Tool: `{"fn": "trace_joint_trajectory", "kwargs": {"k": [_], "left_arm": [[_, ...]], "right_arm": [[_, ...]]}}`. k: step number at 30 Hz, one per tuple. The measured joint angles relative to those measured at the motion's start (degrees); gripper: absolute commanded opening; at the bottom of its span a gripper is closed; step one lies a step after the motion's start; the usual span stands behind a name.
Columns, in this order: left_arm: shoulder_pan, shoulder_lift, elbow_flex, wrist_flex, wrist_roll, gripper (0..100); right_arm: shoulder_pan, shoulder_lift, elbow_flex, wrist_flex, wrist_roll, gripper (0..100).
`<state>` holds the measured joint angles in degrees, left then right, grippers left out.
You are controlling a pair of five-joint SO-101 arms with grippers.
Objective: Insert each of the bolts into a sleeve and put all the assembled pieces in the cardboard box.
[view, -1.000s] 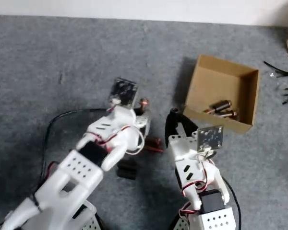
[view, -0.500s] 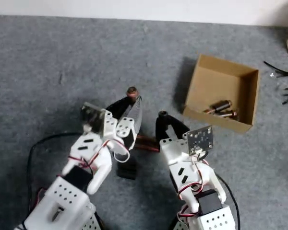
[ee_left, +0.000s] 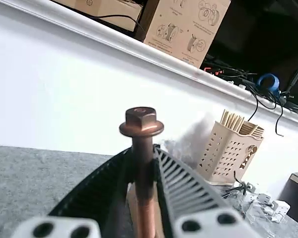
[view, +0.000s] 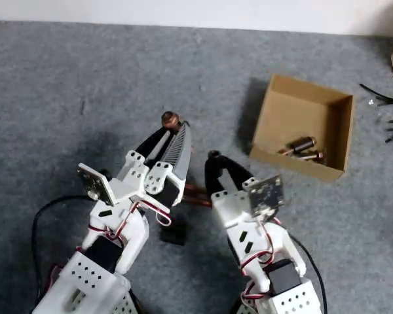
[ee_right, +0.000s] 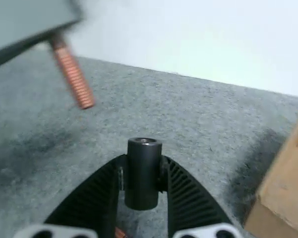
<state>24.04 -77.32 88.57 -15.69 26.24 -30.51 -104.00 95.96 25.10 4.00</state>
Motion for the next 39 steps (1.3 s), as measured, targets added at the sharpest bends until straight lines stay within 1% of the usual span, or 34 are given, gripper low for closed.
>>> {"fn": "trace_joint_trajectory", "kwargs": {"k": [3, 13, 20, 28, 30, 33, 39], "left_arm": [[0.18, 0.0, 0.0, 0.0, 0.0, 0], [3.25, 0.0, 0.53, 0.26, 0.09, 0], [5.1, -0.44, 0.35, 6.95, 0.09, 0], [5.1, -0.53, -0.53, 7.12, 0.26, 0], [5.45, -0.53, -1.41, 7.12, 2.2, 0], [3.87, -0.53, -2.73, 7.21, 5.27, 0], [1.41, -0.44, -2.9, 7.21, 6.51, 0]], "right_arm": [[-1.14, 0.0, 0.0, 0.0, 2.64, 0.5], [-1.23, 0.0, 0.0, -2.64, 3.34, 0.5], [-1.32, 0.09, 0.0, -2.99, 3.52, 0.5], [-3.16, 0.09, 0.0, -2.99, 3.52, 0.5], [-3.69, 0.09, 0.0, -2.99, 3.52, 0.5], [-3.96, 0.09, 0.0, -3.08, 3.52, 0.5], [-4.04, 0.09, 0.0, -3.08, 3.52, 0.5]]}}
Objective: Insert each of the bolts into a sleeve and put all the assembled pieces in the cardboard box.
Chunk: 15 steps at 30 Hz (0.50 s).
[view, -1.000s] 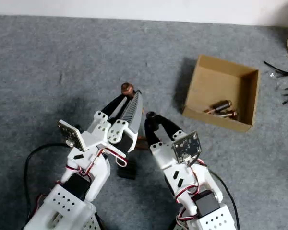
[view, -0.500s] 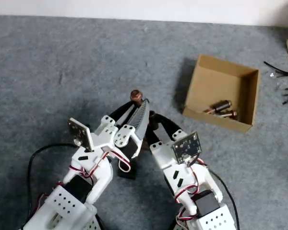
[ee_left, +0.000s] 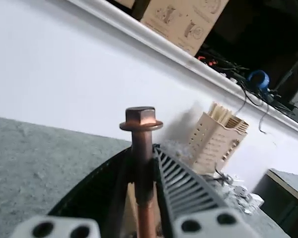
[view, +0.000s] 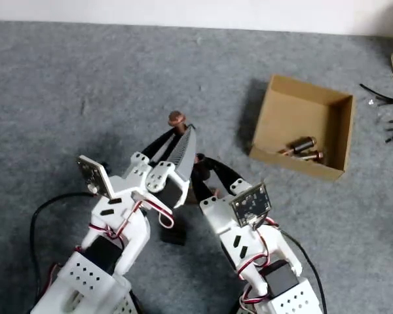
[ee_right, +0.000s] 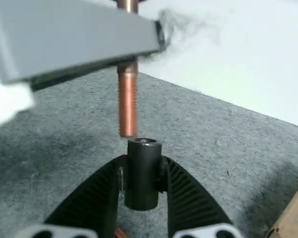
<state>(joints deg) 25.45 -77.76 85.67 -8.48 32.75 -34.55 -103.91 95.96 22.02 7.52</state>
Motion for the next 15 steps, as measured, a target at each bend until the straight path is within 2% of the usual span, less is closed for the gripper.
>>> {"fn": "trace_joint_trajectory", "kwargs": {"k": [11, 15], "left_arm": [[-0.35, 0.0, 0.0, 0.0, 0.18, 0], [-0.53, 5.27, -0.62, -0.97, 0.18, 0]], "right_arm": [[0.0, 0.0, 0.0, 0.0, 0.0, 0.5], [0.09, 0.0, 0.0, 0.09, 0.0, 0.5]]}}
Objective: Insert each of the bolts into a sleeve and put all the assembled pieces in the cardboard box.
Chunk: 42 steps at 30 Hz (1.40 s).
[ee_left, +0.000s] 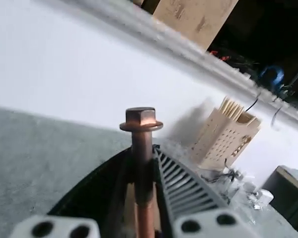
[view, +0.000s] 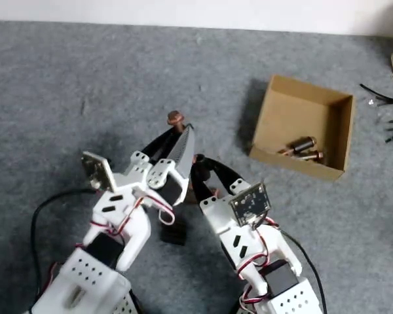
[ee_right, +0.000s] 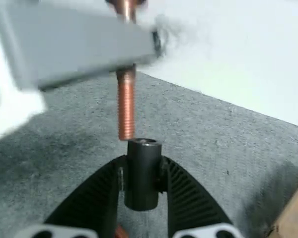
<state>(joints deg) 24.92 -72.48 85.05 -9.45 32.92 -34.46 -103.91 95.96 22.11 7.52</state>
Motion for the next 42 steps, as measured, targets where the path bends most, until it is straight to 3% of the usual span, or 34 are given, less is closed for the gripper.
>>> {"fn": "trace_joint_trajectory", "kwargs": {"k": [6, 9, 12, 21, 33, 42], "left_arm": [[-0.09, 14.95, -1.58, -13.54, -0.09, 0], [-0.53, 16.7, -1.58, -16.53, 0.26, 0], [-0.53, 14.95, -1.58, -14.42, 0.0, 0], [2.11, -1.23, -1.58, 5.19, -0.09, 0], [1.85, 10.02, -7.3, 2.99, 6.15, 0], [1.58, 13.71, -8.09, 2.99, 6.68, 0]], "right_arm": [[-0.26, 0.09, 0.0, 0.0, 0.0, 0.5], [-0.26, 0.09, 0.0, 0.0, 0.0, 0.5], [-0.35, 0.09, 0.0, 0.0, 0.0, 0.5], [0.62, 0.09, 0.0, 0.0, 0.0, 0.5], [0.7, 0.0, 0.0, 0.0, 0.0, 0.5], [0.88, 0.0, 0.0, 0.0, 0.0, 0.5]]}}
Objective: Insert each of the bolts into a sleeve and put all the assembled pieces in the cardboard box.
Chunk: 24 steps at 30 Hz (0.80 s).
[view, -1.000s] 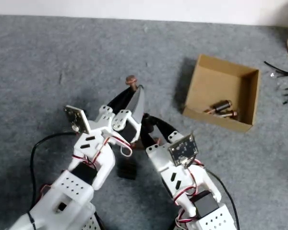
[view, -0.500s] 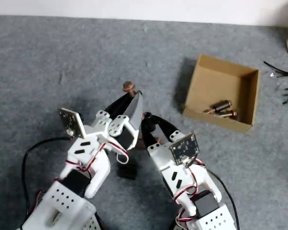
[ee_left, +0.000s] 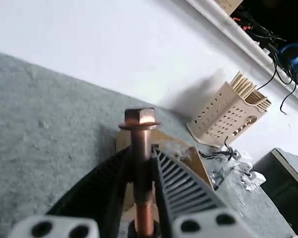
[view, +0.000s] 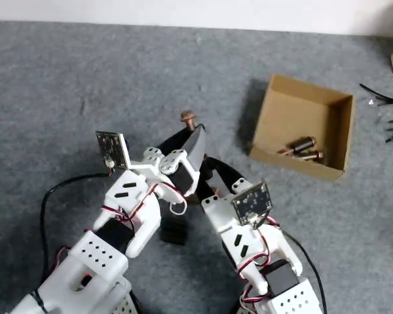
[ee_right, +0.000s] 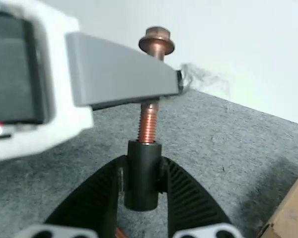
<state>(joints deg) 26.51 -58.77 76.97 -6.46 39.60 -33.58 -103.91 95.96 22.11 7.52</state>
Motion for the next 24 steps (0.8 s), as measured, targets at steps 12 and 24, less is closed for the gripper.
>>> {"fn": "trace_joint_trajectory", "kwargs": {"k": [12, 24], "left_arm": [[2.37, -7.21, 0.0, 15.3, -5.8, 0], [3.78, -13.27, 0.0, 22.51, -10.11, 17]], "right_arm": [[0.44, 0.0, 0.0, 0.0, 0.0, 0.5], [0.35, 0.0, 0.0, 0.0, 0.0, 0.5]]}}
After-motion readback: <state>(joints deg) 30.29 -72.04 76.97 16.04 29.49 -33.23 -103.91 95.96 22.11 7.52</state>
